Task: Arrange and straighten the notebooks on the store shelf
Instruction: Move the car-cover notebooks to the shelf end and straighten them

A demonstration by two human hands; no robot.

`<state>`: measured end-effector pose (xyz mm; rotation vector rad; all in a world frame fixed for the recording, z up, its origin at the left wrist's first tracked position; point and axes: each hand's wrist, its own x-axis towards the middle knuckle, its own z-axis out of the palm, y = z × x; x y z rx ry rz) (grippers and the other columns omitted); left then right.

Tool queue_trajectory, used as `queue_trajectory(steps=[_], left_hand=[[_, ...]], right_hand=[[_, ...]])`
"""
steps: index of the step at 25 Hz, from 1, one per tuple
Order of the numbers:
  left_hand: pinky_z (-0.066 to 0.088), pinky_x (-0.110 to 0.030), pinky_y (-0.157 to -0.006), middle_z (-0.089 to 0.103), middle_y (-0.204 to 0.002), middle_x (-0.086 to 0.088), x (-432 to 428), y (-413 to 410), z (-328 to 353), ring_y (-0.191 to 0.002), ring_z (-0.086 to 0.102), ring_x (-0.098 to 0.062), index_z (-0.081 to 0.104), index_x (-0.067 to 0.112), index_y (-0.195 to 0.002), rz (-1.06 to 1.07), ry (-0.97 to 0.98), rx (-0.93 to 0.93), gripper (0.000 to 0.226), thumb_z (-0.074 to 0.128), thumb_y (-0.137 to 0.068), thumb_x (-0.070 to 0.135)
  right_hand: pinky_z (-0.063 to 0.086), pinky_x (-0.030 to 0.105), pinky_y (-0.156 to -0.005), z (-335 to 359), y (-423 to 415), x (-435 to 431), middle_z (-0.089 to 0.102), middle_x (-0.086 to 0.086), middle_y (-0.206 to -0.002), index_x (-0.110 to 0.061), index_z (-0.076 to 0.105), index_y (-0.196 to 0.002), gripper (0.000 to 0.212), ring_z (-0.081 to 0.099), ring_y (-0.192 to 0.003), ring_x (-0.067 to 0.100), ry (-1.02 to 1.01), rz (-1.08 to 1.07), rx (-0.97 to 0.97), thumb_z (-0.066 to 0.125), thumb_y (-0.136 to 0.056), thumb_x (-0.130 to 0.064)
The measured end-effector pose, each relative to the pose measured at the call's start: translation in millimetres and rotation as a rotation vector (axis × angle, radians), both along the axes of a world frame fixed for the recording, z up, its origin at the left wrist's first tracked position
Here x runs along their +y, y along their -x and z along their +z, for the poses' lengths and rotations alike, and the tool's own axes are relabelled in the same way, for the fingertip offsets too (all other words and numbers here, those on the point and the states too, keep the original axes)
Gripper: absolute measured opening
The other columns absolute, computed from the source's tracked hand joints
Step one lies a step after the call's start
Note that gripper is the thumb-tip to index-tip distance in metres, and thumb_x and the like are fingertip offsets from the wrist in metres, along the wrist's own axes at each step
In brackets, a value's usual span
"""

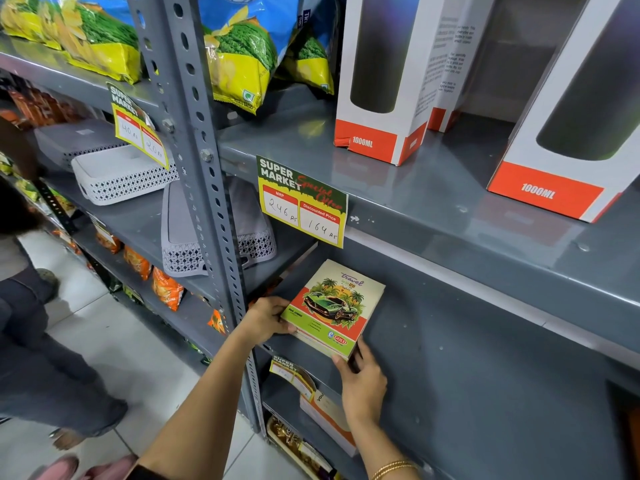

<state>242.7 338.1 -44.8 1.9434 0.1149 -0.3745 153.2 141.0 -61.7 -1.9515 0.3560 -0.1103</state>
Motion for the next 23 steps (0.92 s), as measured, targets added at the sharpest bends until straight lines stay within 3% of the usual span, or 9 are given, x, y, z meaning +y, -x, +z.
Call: queue_trajectory(steps=[2, 4, 7, 14, 17, 23], left_hand=[[0.052, -0.037, -0.095, 0.064, -0.102, -0.008, 1.8, -0.3, -2.1, -0.104, 0.06, -0.027, 0.056, 0.011, -0.098, -0.012, -0.021, 0.0, 0.038, 0.07, -0.071, -0.012], [0.049, -0.042, -0.1, 0.065, -0.104, -0.01, 1.5, 0.6, -3.1, -0.105, 0.06, -0.027, 0.054, 0.004, -0.111, -0.023, -0.056, 0.0, 0.047, 0.071, -0.07, -0.012], [0.049, -0.04, -0.099, 0.066, -0.11, -0.015, -1.1, 3.5, -4.5, -0.1, 0.062, -0.024, 0.047, -0.003, -0.121, -0.021, -0.141, -0.049, 0.057, 0.073, -0.07, -0.01], [0.049, -0.036, -0.1, 0.067, -0.107, -0.008, 3.2, 2.8, 1.8, -0.107, 0.063, -0.025, 0.051, -0.003, -0.121, -0.115, -0.169, -0.084, 0.054, 0.075, -0.073, 0.004], [0.048, -0.017, -0.093, 0.068, -0.11, -0.007, 1.6, 4.8, 2.8, -0.1, 0.061, -0.015, 0.054, 0.0, -0.12, -0.122, -0.229, -0.12, 0.048, 0.072, -0.077, 0.012], [0.042, -0.022, -0.089, 0.07, -0.112, -0.006, -1.8, 8.8, 3.0, -0.097, 0.059, -0.012, 0.059, 0.008, -0.119, -0.136, -0.401, -0.231, 0.046, 0.073, -0.077, 0.021]], right_hand=[[0.051, 0.024, -0.079, -1.5, 0.1, -0.4, 0.071, 0.004, -0.11, -0.016, 0.055, -0.127, 0.051, 0.065, -0.106, 0.019, 0.007, 0.006, -0.002, 0.07, -0.079, -0.012], [0.05, 0.022, -0.076, -1.5, 0.8, 0.1, 0.072, 0.004, -0.108, -0.016, 0.057, -0.126, 0.049, 0.066, -0.104, 0.019, 0.017, 0.008, -0.008, 0.069, -0.079, -0.012], [0.047, 0.016, -0.074, -1.7, 2.0, 0.9, 0.072, 0.002, -0.107, -0.017, 0.058, -0.124, 0.045, 0.066, -0.102, 0.016, 0.03, 0.018, -0.024, 0.068, -0.08, -0.012], [0.039, 0.0, -0.06, 0.7, 1.0, -3.5, 0.072, -0.003, -0.106, -0.02, 0.059, -0.124, 0.045, 0.06, -0.095, 0.001, 0.068, 0.063, -0.032, 0.068, -0.08, -0.022], [0.039, -0.001, -0.058, -0.9, 0.7, -3.9, 0.073, -0.002, -0.106, -0.019, 0.059, -0.123, 0.043, 0.065, -0.1, 0.008, 0.078, 0.056, -0.04, 0.067, -0.081, -0.023], [0.04, 0.004, -0.066, -0.6, 0.6, -5.9, 0.072, 0.0, -0.107, -0.018, 0.058, -0.125, 0.043, 0.064, -0.101, 0.01, 0.089, 0.065, -0.033, 0.065, -0.082, -0.019]])
